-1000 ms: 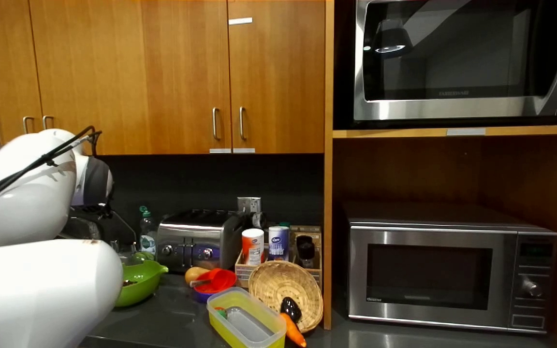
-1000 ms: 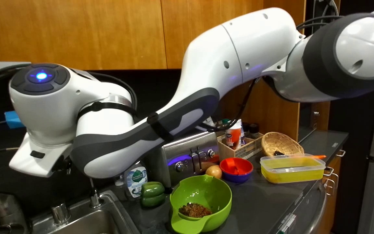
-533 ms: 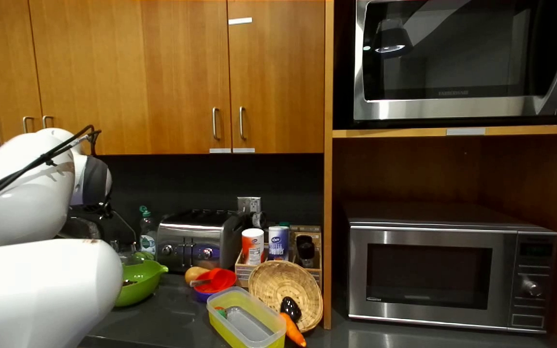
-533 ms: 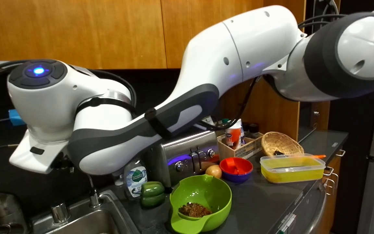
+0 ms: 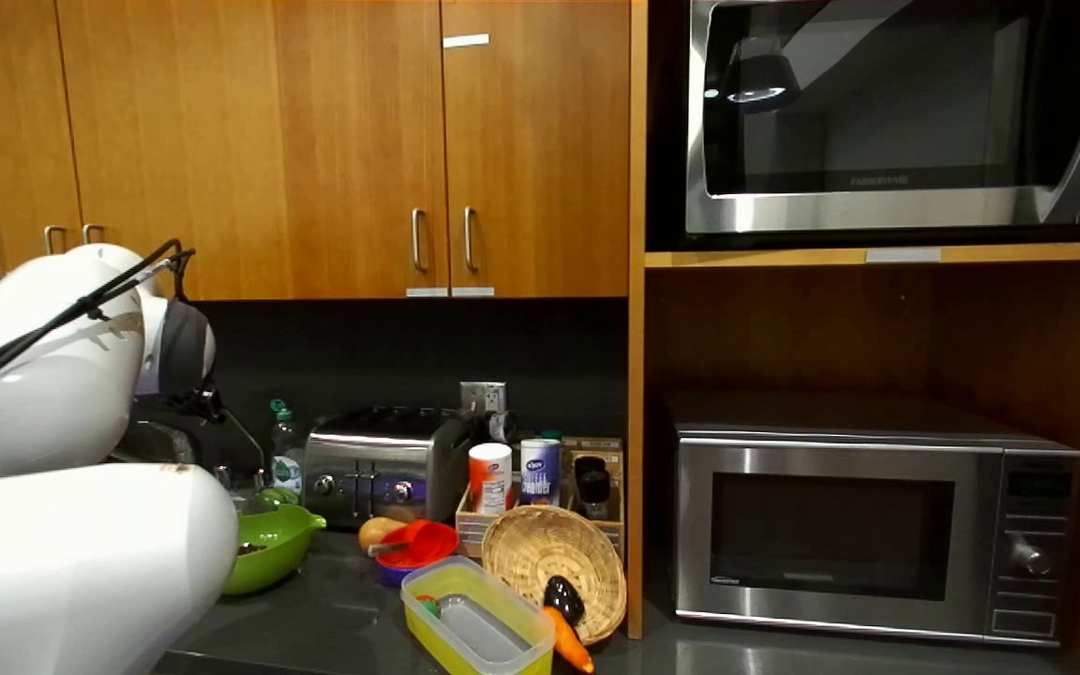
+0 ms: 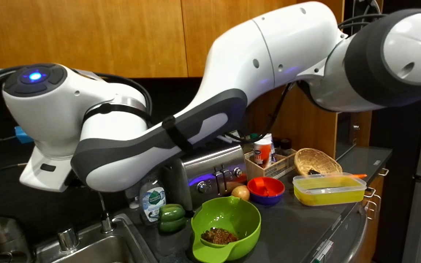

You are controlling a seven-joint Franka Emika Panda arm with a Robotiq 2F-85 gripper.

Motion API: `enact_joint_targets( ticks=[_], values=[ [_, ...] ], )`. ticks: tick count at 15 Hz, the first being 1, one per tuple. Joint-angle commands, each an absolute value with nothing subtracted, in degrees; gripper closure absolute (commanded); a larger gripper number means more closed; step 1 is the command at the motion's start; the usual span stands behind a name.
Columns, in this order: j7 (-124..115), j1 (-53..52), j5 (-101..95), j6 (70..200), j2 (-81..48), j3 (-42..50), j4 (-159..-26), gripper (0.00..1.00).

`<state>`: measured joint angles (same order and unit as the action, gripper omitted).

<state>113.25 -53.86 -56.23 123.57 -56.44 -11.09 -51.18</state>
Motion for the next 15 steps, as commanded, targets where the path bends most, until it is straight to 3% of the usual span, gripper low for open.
enact_joint_targets(
  ticks=[1,15],
  values=[
    [115.1,-53.96,-56.57,121.11,-54.39,-10.9,-52.89,0.96],
    [112.9,-54.21,-58.64,116.86,-51.74,-9.48,-55.35,0.96]
  ],
)
